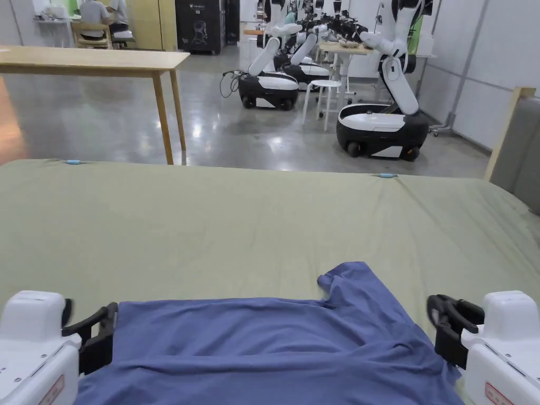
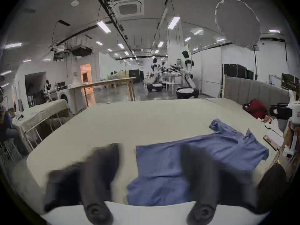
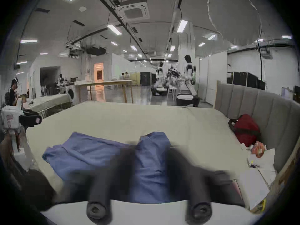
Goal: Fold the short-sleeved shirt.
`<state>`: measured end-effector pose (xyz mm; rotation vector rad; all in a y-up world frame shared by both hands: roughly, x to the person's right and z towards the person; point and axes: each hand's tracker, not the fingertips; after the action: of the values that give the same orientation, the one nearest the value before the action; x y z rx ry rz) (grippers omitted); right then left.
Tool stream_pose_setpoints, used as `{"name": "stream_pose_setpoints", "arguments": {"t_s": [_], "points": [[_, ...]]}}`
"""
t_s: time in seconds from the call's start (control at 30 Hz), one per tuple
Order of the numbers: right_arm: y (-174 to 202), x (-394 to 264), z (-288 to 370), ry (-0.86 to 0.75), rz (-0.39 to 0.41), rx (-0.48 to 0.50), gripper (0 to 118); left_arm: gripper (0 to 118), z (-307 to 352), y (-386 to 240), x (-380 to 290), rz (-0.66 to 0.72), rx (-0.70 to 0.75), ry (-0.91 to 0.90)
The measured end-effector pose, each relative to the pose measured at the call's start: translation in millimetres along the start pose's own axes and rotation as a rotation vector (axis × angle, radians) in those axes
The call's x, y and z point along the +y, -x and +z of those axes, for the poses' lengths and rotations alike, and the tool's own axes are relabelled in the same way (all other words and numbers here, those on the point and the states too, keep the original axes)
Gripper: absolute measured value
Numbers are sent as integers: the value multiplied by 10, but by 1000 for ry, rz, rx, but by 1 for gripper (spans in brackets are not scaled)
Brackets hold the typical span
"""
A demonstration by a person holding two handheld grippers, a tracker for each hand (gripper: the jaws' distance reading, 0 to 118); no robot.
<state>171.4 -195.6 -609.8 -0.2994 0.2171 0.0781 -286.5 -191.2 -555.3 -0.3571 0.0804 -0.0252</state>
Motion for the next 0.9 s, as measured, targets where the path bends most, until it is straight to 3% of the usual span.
{"name": "stream_pose_setpoints", "arguments": {"t_s": [0.03,0.1,0.3,0.33,0.37,0.4,0.43,0.63,0.77,0.83,0.9], "points": [[32,-27,-74,-1,10,-21,2,6,-66,-19,-7,-5,-9,13],[37,-31,-172,40,-17,46,2,6,-239,-4,-42,-41,-25,75],[14,-78,-418,61,-47,57,2,9,-893,161,-98,-53,-55,220],[7,-86,-467,68,-53,63,2,23,-1039,206,-110,-54,-47,233],[7,-95,-518,75,-56,64,2,54,-1206,249,-122,-57,-37,278],[6,-101,-566,81,-56,67,2,102,-1349,289,-130,-59,-38,307],[4,-99,-617,89,-54,69,2,115,-1538,333,-147,-59,-34,345],[-82,-128,-979,156,-44,72,2,113,-2519,481,-254,-117,41,438],[-273,-128,-1404,291,-18,31,2,108,-2909,428,-374,-159,62,487],[-412,-130,-1665,347,-28,-4,2,69,-2977,371,-412,-209,59,509],[-562,-129,-1971,415,-44,-3,2,29,-2944,317,-416,-176,-15,513]]}}
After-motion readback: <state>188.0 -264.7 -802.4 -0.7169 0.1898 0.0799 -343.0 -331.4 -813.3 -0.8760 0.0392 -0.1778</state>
